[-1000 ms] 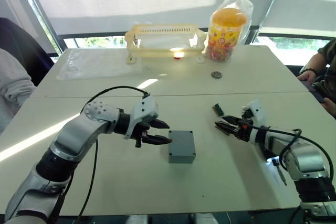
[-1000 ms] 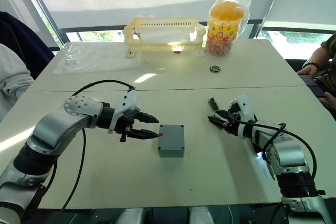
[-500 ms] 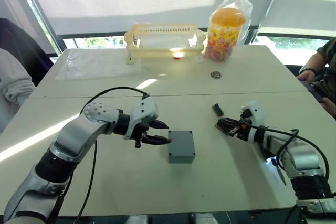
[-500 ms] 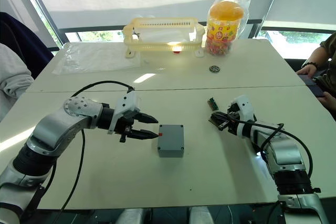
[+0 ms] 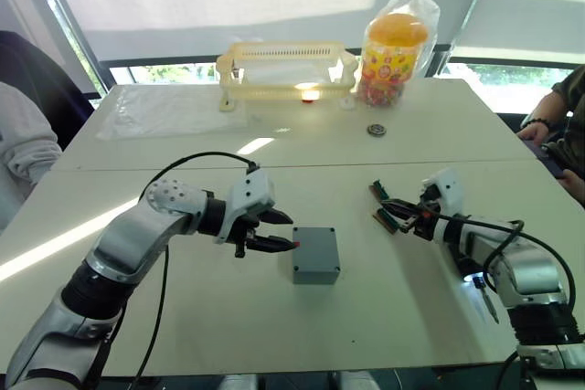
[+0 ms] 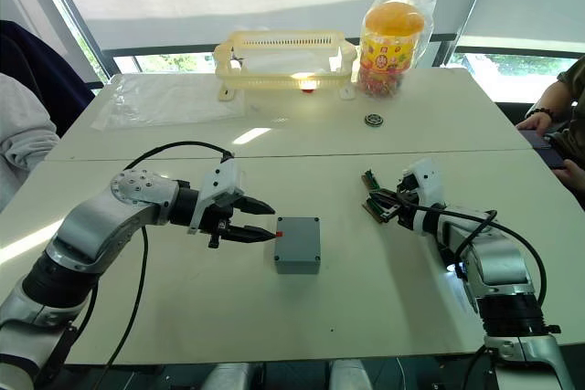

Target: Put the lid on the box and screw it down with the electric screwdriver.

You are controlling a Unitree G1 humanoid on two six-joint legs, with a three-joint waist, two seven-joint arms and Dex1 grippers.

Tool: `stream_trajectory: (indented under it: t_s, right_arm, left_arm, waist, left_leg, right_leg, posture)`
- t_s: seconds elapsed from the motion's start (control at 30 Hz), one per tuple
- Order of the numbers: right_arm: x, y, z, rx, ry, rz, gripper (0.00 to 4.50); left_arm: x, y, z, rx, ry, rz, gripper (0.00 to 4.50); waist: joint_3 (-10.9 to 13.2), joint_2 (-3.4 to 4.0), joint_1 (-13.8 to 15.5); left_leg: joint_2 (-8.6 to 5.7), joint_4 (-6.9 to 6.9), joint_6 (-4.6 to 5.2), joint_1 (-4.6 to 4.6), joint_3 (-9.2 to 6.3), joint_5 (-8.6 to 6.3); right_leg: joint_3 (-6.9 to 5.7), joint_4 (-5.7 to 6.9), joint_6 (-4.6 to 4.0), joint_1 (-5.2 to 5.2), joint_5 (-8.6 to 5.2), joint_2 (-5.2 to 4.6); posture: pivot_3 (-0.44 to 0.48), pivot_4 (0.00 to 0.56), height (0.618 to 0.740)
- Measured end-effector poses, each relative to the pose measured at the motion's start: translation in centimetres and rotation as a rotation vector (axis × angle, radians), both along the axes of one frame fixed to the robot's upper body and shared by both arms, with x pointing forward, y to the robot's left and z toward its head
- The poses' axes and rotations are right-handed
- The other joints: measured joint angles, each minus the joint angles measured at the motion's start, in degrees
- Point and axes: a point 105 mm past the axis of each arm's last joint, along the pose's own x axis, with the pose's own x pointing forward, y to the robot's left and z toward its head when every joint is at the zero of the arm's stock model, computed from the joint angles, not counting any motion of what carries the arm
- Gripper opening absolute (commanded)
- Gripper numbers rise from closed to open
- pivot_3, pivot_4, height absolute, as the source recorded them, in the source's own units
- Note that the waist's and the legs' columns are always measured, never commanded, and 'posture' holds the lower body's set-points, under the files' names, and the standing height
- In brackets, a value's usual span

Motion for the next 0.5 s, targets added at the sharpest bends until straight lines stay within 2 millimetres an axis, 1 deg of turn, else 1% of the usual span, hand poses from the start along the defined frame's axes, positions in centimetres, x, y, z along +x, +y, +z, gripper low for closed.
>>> stream_trajectory:
  t_s: [0.07, 0.1, 0.17, 0.2, 0.27, 0.33, 0.4, 0.5]
  right_arm:
    - [-0.1, 0.2, 1.3, 0.003, -0.031, -0.001, 0.03]
    - [-0.3, 0.5, 2.0, 0.009, -0.044, 0.013, 0.03]
    - [-1.0, 1.8, 3.0, 0.020, -0.058, 0.061, 0.03]
    - [-1.6, 2.7, 3.5, 0.032, -0.059, 0.103, 0.03]
    - [-2.6, 4.0, 3.9, 0.050, -0.049, 0.163, 0.03]
    - [-4.0, 5.8, 3.9, 0.061, -0.024, 0.242, 0.03]
    - [-4.8, 7.0, 3.8, 0.069, -0.004, 0.286, 0.03]
    - [-5.5, 8.1, 2.7, 0.073, 0.038, 0.315, 0.03]
  left_arm:
    - [0.0, 0.0, 0.0, -0.001, -0.001, -0.002, 2.35]
    - [0.0, 0.0, 0.0, -0.001, -0.002, -0.003, 2.35]
    - [0.0, 0.1, 0.0, 0.003, -0.002, -0.002, 2.35]
    - [0.0, 0.2, 0.0, 0.004, -0.001, -0.002, 2.35]
    - [-0.1, 0.5, -0.3, 0.014, 0.008, 0.002, 2.35]
    - [-0.2, 1.0, -0.8, 0.030, 0.025, 0.014, 2.35]
    - [-0.2, 1.2, -1.0, 0.037, 0.026, 0.018, 2.35]
    - [-0.1, 1.5, -1.0, 0.049, 0.013, 0.028, 2.35]
  waist:
    - [0.0, 0.00, 0.0]
    - [0.0, 0.00, 0.0]
    - [0.0, 0.00, -0.1]
    - [0.0, 0.00, 0.0]
    - [0.0, 0.00, 0.0]
    - [0.0, 0.00, 0.0]
    - [0.0, 0.00, 0.0]
    - [0.0, -0.01, 0.2]
  left_leg:
    - [0.00, -0.01, 0.00, 0.00, -0.01, 0.00]
    - [0.00, -0.01, 0.00, 0.00, -0.02, 0.00]
    - [0.01, -0.04, 0.00, 0.00, -0.02, 0.00]
    - [0.01, -0.03, 0.00, 0.00, -0.02, 0.00]
    - [0.01, -0.04, 0.00, 0.00, -0.03, 0.00]
    - [0.01, -0.03, 0.01, 0.00, -0.04, 0.00]
    - [0.01, -0.01, 0.00, 0.00, -0.03, 0.00]
    - [0.00, 0.01, 0.00, -0.01, -0.04, 0.00]
  right_leg:
    - [0.00, 0.00, 0.00, 0.00, 0.00, 0.00]
    - [-0.01, 0.00, 0.00, 0.00, 0.00, 0.00]
    - [-0.01, 0.01, 0.00, -0.02, 0.00, 0.00]
    - [-0.01, 0.02, 0.00, -0.02, 0.00, 0.00]
    - [-0.01, 0.01, 0.00, -0.02, 0.00, 0.00]
    - [-0.01, 0.02, 0.00, -0.02, 0.00, 0.00]
    - [0.00, 0.01, -0.01, 0.00, 0.00, 0.00]
    - [-0.01, -0.01, -0.02, 0.02, -0.01, -0.01]
  posture:
    - [0.000, 0.150, 0.740]
    - [0.000, 0.150, 0.740]
    - [0.000, 0.150, 0.740]
    - [0.000, 0.150, 0.740]
    - [0.000, 0.150, 0.740]
    - [0.000, 0.150, 0.740]
    - [0.000, 0.150, 0.740]
    - [0.000, 0.150, 0.740]
